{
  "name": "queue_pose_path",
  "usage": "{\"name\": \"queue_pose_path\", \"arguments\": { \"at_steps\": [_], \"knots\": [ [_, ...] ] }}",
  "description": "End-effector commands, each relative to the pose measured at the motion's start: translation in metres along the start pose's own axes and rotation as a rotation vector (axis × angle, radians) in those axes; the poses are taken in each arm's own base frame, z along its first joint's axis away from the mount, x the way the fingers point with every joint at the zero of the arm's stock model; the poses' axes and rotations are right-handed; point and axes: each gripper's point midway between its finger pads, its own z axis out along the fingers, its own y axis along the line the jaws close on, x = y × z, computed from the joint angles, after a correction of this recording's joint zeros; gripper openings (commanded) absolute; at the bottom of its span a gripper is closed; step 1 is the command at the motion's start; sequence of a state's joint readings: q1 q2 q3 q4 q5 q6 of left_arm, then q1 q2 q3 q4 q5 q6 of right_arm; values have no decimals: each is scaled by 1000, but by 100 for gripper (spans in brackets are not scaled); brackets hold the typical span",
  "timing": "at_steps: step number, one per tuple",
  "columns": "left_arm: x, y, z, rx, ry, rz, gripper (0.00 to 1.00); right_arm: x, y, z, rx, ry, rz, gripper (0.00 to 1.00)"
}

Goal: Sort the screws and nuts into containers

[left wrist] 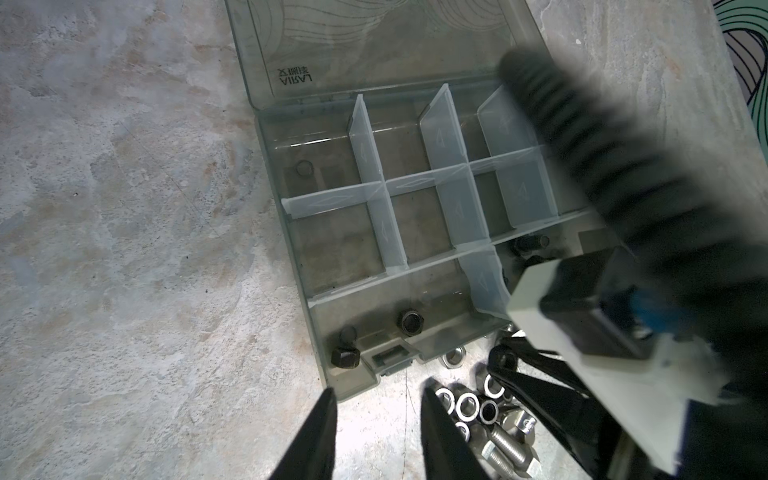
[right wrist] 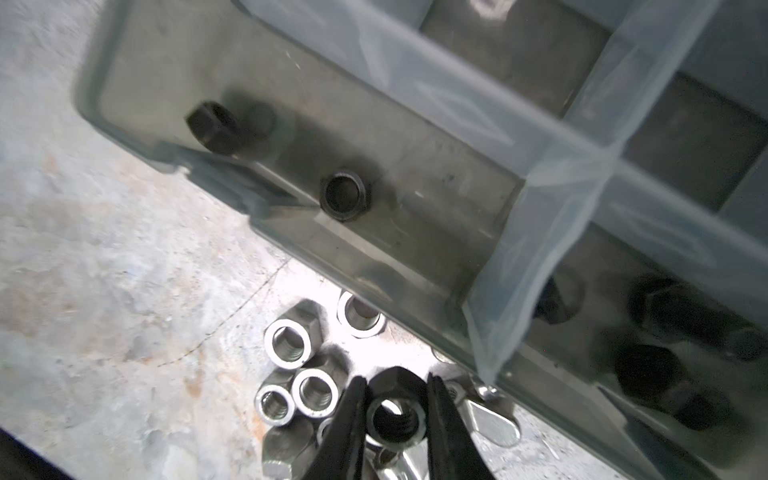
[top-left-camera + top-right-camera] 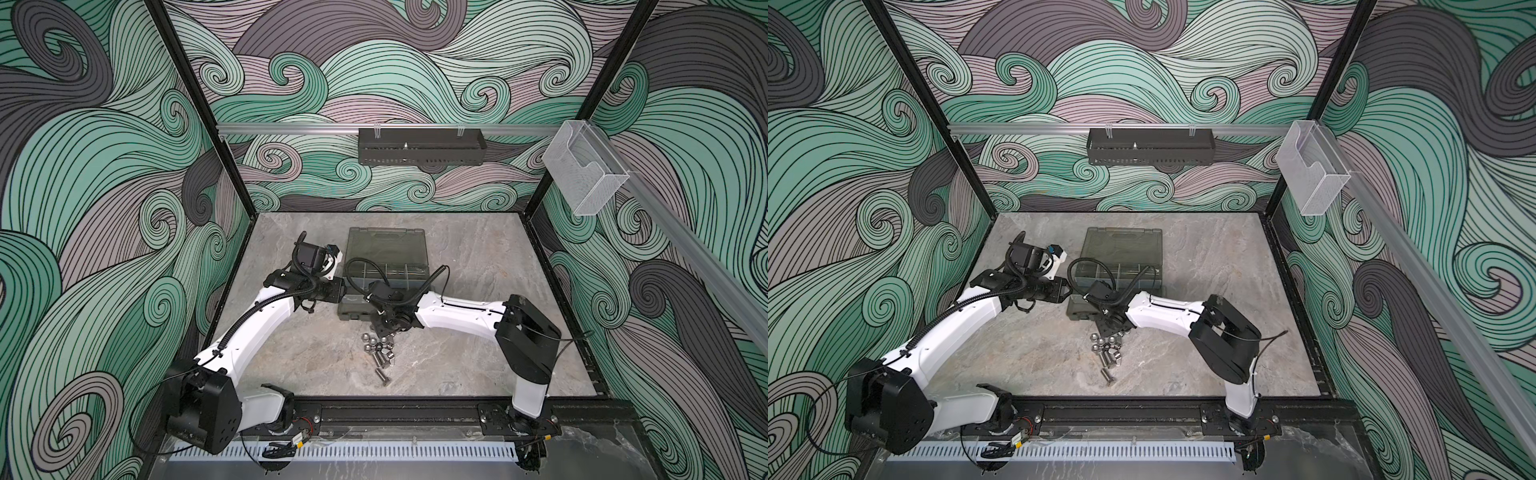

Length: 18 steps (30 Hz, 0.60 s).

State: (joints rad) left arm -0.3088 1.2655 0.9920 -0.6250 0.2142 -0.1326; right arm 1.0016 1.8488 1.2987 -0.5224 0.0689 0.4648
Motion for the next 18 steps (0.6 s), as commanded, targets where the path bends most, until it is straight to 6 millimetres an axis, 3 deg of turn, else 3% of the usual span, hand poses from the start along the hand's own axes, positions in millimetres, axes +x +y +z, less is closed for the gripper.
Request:
{"name": "queue_pose_path", "arguments": {
  "at_steps": [1, 8, 18],
  "knots": [
    [-5, -3, -6, 18, -28, -8, 38, -28, -2, -26, -24, -74, -7, 25],
    [-4, -4, -6, 26, -28, -9, 38, -41, -21, -16, 0, -66, 12, 25],
    [-4, -5, -5, 29, -25, -9, 38, -52, -14, 1, -16, -50, 14, 25]
  ]
}}
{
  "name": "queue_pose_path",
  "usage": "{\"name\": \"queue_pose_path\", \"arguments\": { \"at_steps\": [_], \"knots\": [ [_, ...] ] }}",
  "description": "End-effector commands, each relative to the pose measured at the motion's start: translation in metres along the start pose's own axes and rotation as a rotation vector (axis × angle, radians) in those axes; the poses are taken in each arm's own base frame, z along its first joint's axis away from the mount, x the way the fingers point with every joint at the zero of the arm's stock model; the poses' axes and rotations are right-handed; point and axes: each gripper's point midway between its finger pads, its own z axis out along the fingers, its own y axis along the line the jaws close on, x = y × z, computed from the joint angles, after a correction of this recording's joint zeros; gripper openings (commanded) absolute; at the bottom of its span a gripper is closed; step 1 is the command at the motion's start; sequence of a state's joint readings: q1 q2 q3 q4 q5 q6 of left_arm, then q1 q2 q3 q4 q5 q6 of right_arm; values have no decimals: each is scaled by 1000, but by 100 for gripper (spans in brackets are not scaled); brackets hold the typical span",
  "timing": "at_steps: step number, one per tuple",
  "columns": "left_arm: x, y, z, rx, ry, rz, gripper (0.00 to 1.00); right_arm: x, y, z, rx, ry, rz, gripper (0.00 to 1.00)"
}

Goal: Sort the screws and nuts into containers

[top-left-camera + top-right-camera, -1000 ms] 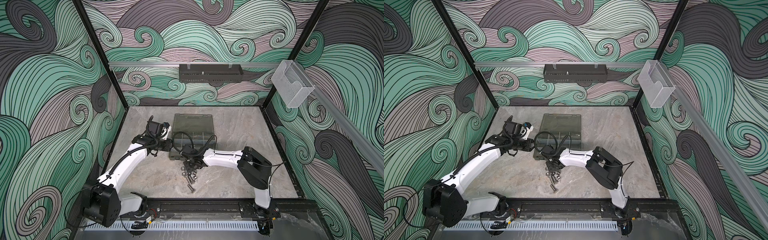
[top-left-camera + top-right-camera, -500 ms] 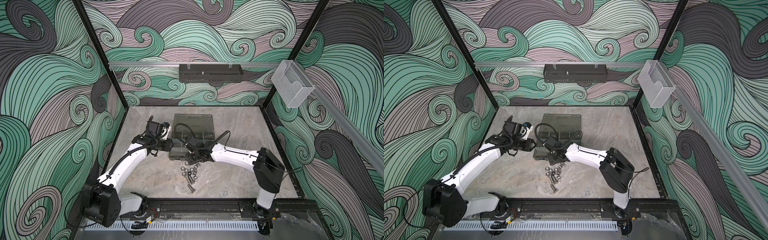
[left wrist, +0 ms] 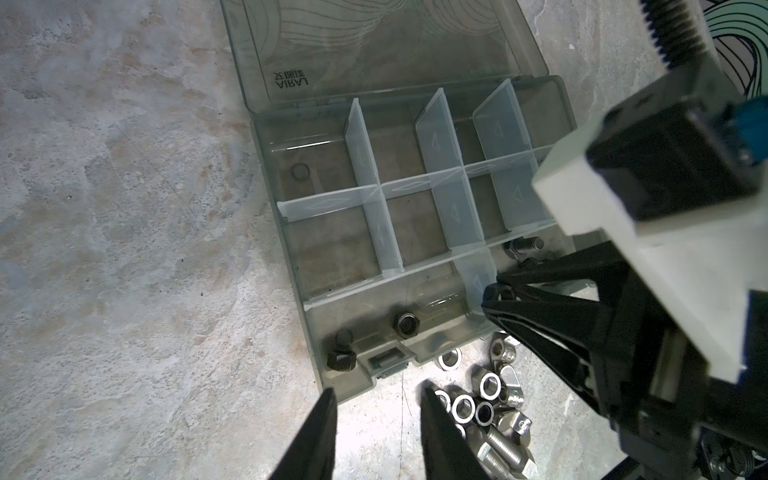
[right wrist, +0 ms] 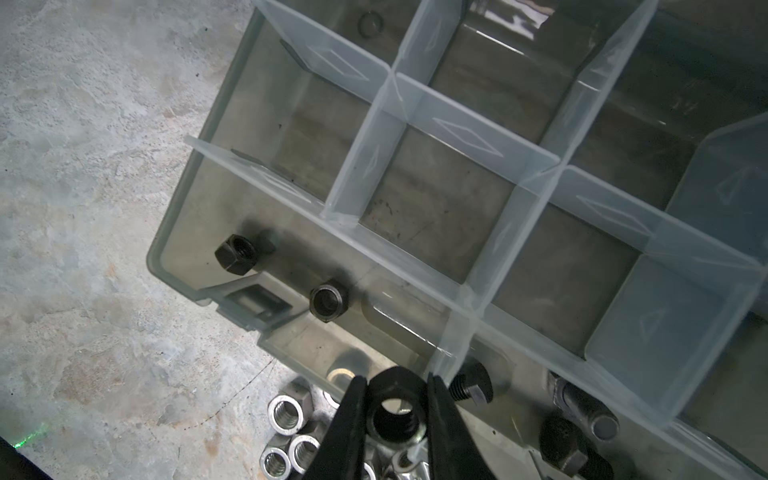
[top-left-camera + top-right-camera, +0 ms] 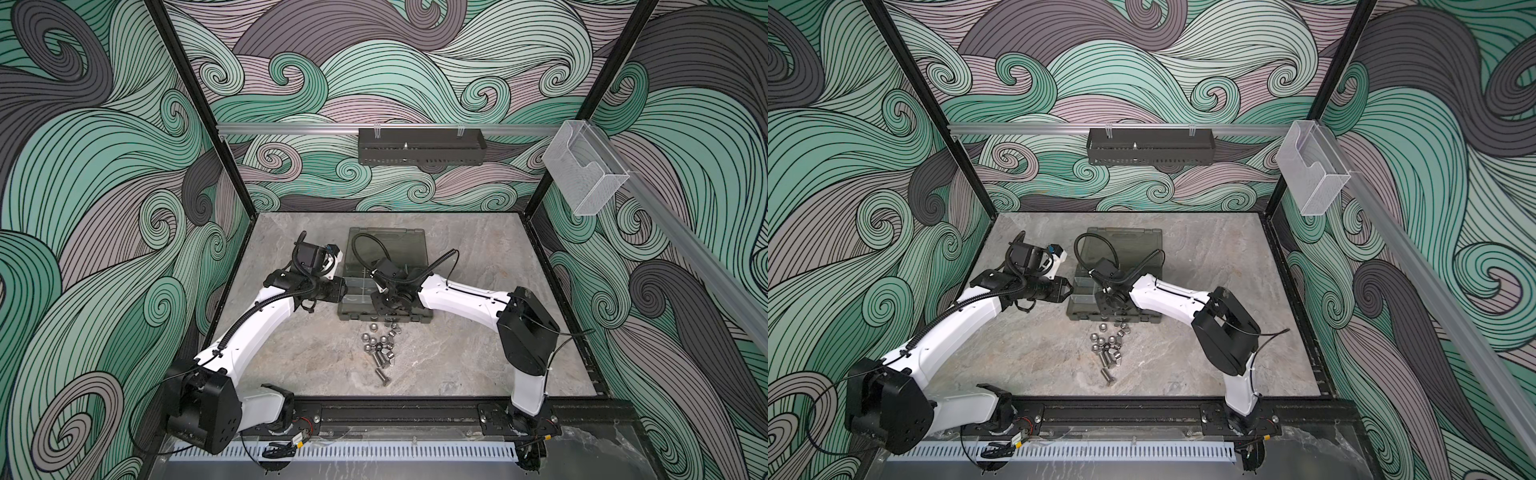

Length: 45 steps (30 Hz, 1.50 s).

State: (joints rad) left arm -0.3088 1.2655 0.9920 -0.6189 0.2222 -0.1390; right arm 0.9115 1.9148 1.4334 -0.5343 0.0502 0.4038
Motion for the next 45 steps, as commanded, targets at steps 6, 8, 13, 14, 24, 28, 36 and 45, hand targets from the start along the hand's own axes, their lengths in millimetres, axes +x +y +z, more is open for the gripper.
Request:
{"name": "queue_pose_path", "arguments": {
  "at_steps": [6, 8, 13, 14, 24, 28, 36, 45],
  "knots": [
    [-3, -3, -5, 23, -20, -5, 38, -3, 8, 12, -17, 23, -6, 27],
    [-2, -3, -4, 24, -17, -6, 38, -2, 9, 15, -21, 28, -5, 29],
    [-2, -4, -4, 25, -15, -5, 38, -2, 11, 17, -27, 35, 0, 35],
    [-2, -4, -4, 24, -17, -5, 38, -2, 11, 16, -28, 34, 0, 35],
    [-1, -4, -2, 29, -7, -6, 38, -7, 13, -1, -43, 0, 10, 35],
    [0, -4, -1, 33, -4, -7, 38, -8, 13, -12, -54, -25, 14, 35],
    [1, -9, 3, 63, 16, -10, 38, 1, 5, -34, -56, -62, 33, 36],
    [8, -18, 9, 118, 50, 5, 38, 26, -12, -61, -43, -96, 80, 36]
  ]
}}
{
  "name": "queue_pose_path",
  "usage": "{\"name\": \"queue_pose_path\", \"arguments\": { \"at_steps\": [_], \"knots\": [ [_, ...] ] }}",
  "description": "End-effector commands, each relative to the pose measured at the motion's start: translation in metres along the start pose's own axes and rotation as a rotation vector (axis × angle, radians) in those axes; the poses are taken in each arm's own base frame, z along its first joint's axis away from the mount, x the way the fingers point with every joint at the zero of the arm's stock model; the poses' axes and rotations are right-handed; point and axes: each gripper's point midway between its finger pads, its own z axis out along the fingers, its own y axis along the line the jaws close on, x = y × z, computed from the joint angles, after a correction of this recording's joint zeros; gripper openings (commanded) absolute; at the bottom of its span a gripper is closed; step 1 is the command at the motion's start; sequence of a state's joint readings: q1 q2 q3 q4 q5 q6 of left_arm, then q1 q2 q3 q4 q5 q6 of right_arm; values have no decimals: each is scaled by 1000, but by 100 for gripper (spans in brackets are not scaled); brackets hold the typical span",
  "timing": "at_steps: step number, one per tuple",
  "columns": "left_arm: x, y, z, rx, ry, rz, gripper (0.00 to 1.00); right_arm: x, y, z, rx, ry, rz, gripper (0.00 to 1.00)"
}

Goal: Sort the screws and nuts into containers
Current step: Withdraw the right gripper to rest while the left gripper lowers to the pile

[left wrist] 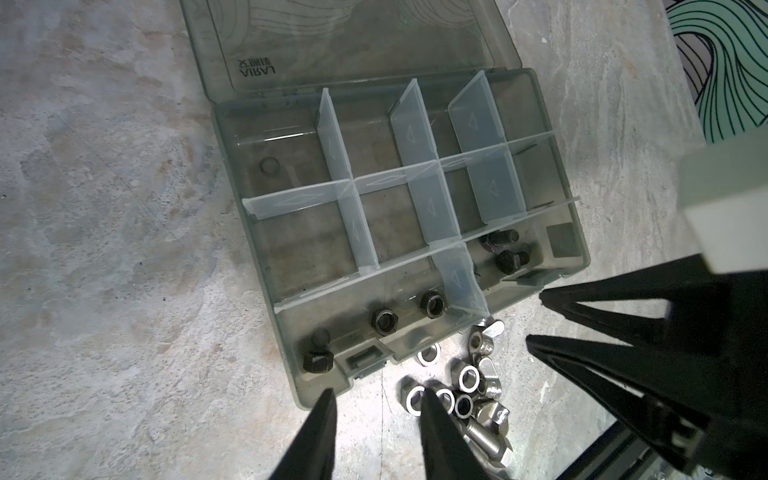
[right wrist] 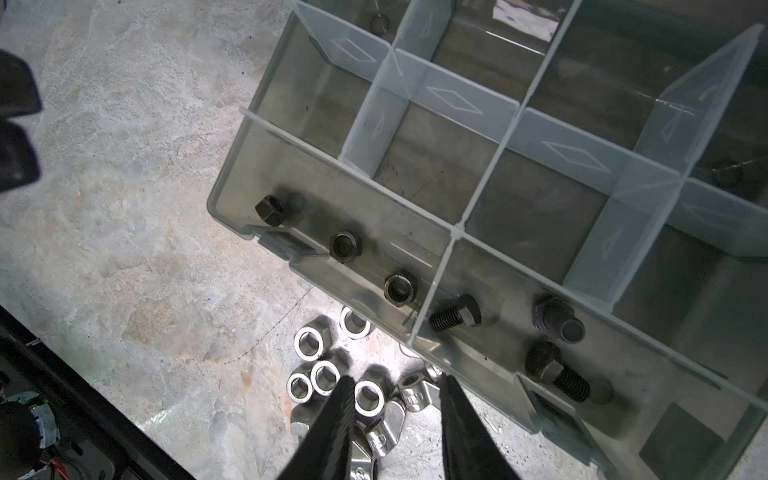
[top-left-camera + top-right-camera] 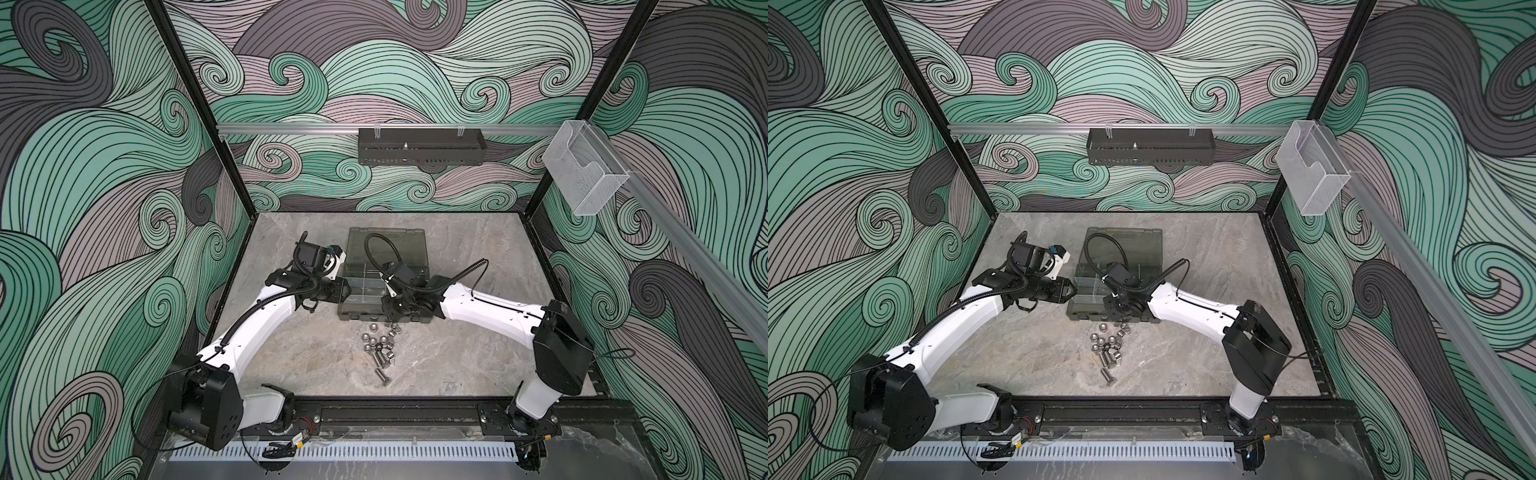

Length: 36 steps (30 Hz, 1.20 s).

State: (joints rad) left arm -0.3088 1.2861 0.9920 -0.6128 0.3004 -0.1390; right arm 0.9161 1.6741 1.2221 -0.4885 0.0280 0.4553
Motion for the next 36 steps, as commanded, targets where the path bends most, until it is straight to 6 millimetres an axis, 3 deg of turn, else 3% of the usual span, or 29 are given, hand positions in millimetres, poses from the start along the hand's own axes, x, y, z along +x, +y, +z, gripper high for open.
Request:
{"name": "queue_pose_path", "arguments": {
  "at_steps": [1, 10, 20, 28, 36],
  "knots": [
    [7, -9, 7, 57, 33, 11, 38, 3, -7, -19, 15, -46, 34, 36],
    [39, -41, 22, 60, 135, 86, 38, 43, -49, -59, 90, -123, 120, 37],
    [95, -82, 51, 76, 296, 167, 37, 89, -89, -77, 132, -167, 217, 39],
    [121, -89, 67, 34, 402, 240, 37, 112, -105, -85, 139, -194, 264, 39],
    [126, -94, 81, 3, 447, 294, 37, 130, -117, -87, 142, -202, 299, 40]
  ]
}}
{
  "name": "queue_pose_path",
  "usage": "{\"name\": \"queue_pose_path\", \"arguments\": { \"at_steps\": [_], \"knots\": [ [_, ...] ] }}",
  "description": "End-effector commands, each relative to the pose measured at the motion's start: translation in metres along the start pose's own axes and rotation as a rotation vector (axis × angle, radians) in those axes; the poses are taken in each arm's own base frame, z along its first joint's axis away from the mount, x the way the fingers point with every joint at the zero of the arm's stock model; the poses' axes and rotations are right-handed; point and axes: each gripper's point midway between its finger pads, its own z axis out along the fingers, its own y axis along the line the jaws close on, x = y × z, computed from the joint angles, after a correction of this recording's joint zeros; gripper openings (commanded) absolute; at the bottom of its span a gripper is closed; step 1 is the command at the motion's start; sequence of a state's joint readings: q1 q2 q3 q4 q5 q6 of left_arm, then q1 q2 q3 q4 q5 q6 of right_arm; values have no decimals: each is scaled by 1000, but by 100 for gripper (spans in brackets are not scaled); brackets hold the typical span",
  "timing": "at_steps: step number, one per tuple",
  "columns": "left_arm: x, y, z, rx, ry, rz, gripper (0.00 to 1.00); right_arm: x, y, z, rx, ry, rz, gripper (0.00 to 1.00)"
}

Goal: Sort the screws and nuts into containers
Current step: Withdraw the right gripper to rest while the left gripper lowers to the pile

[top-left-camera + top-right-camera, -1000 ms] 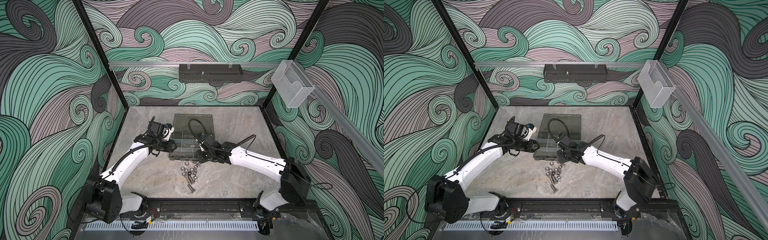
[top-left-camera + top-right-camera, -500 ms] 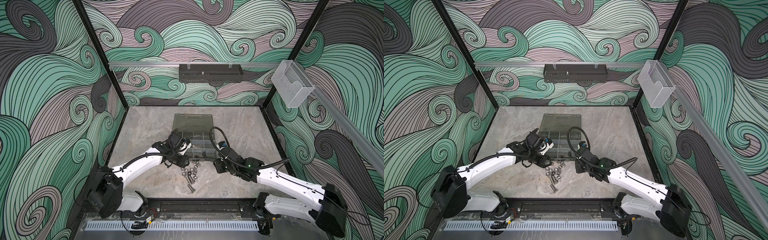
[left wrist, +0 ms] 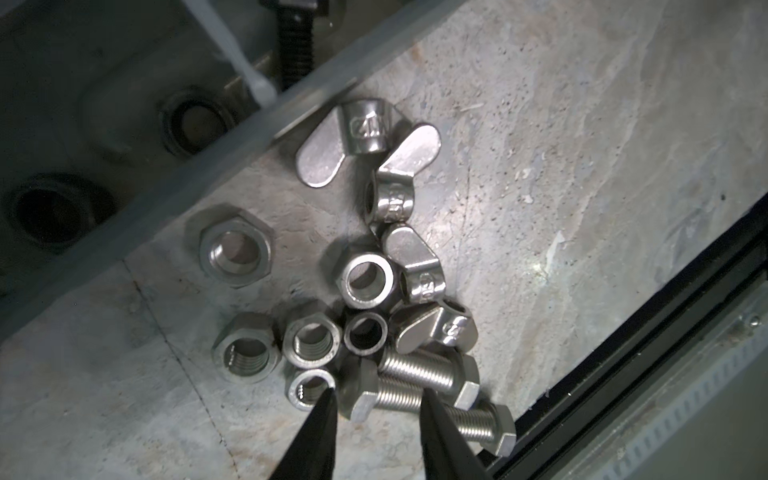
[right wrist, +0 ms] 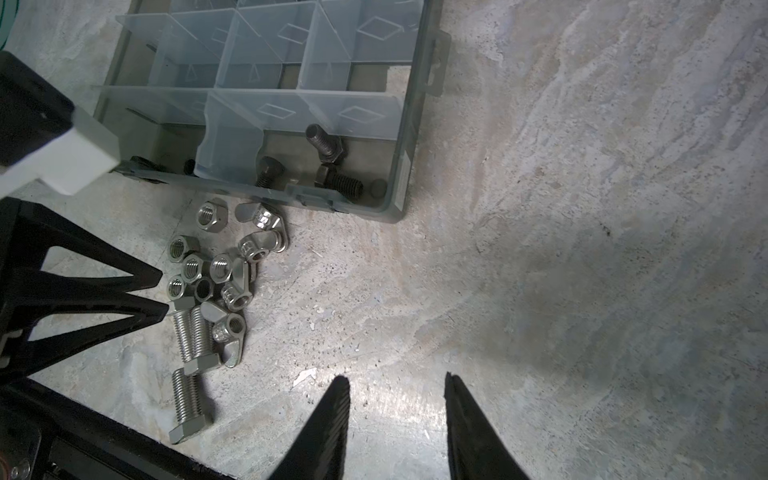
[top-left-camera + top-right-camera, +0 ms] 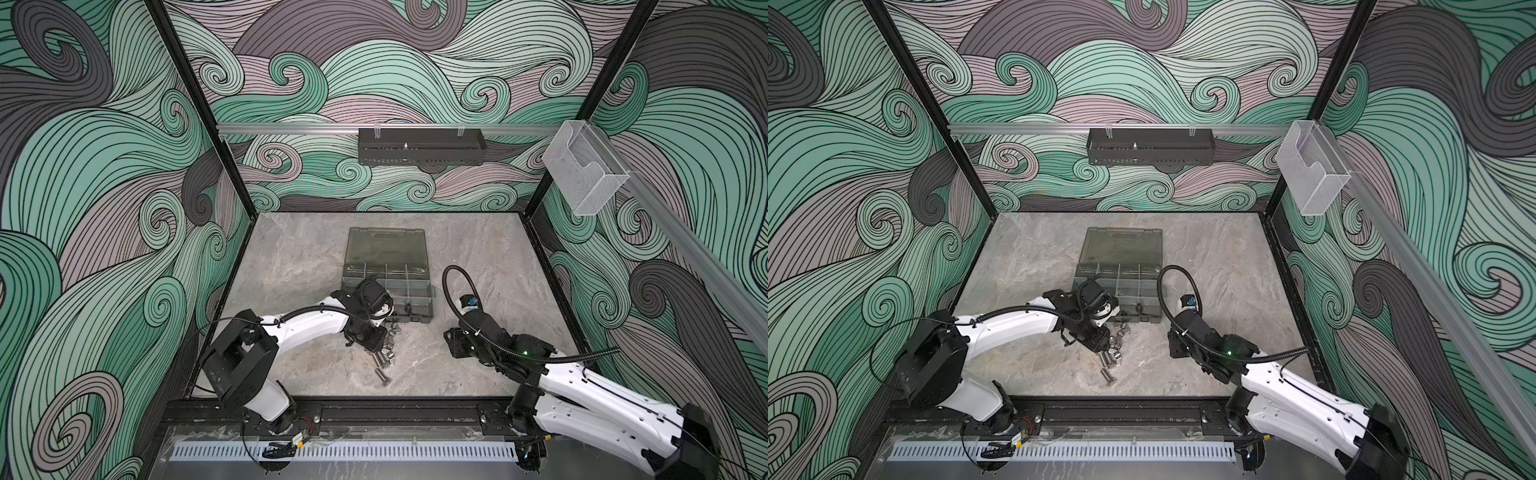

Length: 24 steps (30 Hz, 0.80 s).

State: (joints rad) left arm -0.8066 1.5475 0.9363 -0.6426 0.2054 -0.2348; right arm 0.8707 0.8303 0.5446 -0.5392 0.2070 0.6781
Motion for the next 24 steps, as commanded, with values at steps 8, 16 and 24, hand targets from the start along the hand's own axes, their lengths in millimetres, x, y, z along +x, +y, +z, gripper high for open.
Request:
{"name": "queue_pose_path", "arguments": {
  "at_steps": [8, 16, 24],
  "knots": [
    [-23, -3, 2, -59, 1, 55, 37, 15, -22, -3, 38, -4, 54, 40],
    [-30, -6, 11, -48, 10, 54, 34, 17, -25, -3, 40, -3, 67, 40],
    [-27, -3, 18, -53, 18, 42, 30, 18, -26, -2, 44, 5, 69, 40]
  ]
}}
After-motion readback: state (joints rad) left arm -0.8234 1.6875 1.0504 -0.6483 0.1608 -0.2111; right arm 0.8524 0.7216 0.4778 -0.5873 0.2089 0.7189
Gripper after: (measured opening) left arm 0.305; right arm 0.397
